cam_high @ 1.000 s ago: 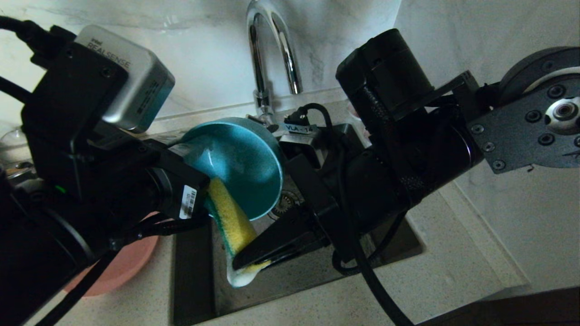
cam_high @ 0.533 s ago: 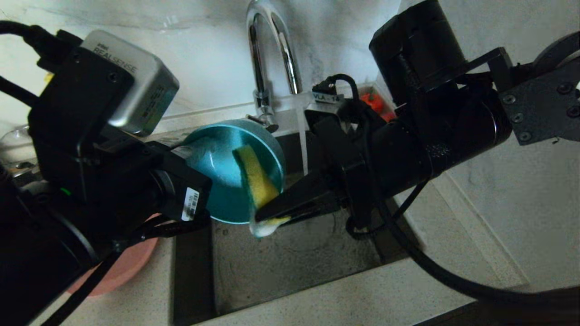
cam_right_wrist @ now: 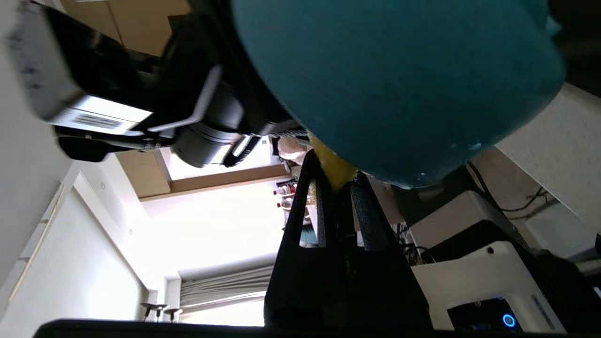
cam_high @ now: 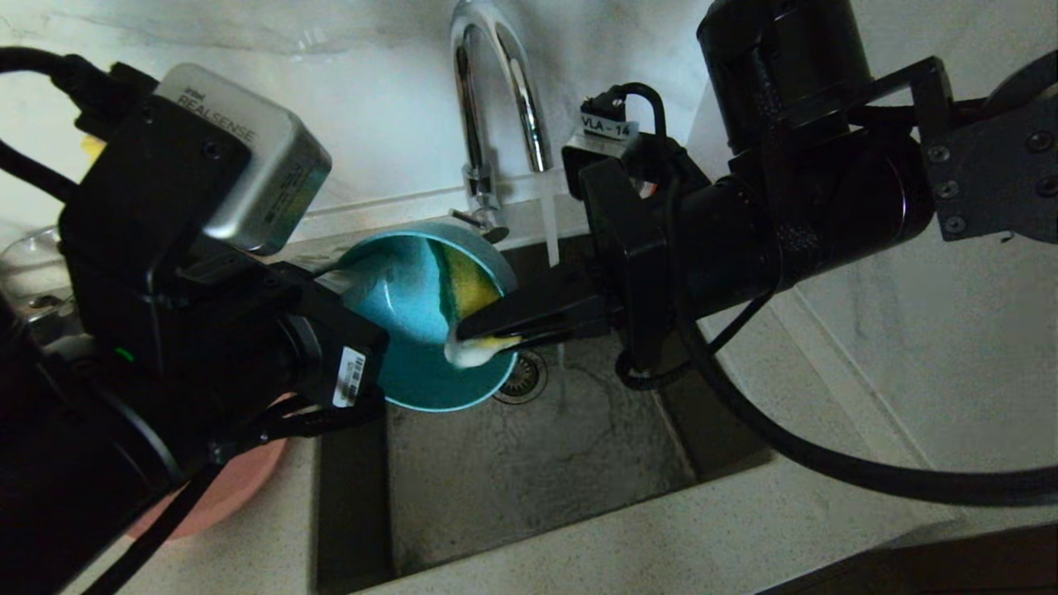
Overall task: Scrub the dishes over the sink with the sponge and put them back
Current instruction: Wipe the bowl
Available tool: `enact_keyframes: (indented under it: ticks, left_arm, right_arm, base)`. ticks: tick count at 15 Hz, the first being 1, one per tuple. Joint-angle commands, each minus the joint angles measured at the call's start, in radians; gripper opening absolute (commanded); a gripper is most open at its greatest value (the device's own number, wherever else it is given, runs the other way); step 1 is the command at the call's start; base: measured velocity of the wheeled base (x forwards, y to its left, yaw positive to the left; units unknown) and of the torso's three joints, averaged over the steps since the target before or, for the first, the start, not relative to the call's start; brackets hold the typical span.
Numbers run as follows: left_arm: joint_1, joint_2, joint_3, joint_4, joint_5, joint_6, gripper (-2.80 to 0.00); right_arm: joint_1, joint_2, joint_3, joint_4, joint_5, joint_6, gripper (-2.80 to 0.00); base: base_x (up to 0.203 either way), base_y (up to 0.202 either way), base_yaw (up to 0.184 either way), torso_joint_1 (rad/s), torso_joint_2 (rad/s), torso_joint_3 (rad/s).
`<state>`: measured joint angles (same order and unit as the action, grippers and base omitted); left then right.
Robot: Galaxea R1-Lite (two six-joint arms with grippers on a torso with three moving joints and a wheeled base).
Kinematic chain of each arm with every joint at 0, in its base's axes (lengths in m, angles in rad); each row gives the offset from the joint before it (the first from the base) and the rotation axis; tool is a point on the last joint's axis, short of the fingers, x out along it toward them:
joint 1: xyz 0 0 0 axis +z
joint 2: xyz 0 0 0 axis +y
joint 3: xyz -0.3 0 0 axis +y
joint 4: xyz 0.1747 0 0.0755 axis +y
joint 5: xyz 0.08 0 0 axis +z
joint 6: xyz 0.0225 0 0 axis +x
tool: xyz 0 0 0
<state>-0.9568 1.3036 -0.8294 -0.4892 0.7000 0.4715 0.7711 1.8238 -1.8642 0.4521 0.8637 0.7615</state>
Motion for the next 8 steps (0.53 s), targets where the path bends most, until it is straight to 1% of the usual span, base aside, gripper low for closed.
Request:
enact_keyframes:
  ticks: [1,6,8]
  left_arm:
    - [0.0,-0.003,-0.001,-0.003,0.004,0.004,-2.8]
    - [0.001,-0.012,0.016,-0.005,0.006,-0.003,-2.8]
    - [0.007,-0.014,0.015,-0.003,0.006,-0.01,-2.8]
  right_arm:
    - [0.013,0.012,-0.009,0.007,0.01,0.007,-2.8]
    - [0.102,0.028,-0.002,0.023,0.012,0.012,-2.8]
    - [0.112,0.029,0.007,0.049,0.012,0.012,-2.8]
  base:
    - [0.0,0.0,0.0,0.0,0.0,0.0]
    - [0.0,0.0,0.0,0.0,0.0,0.0]
    - [0.0,0.0,0.0,0.0,0.0,0.0]
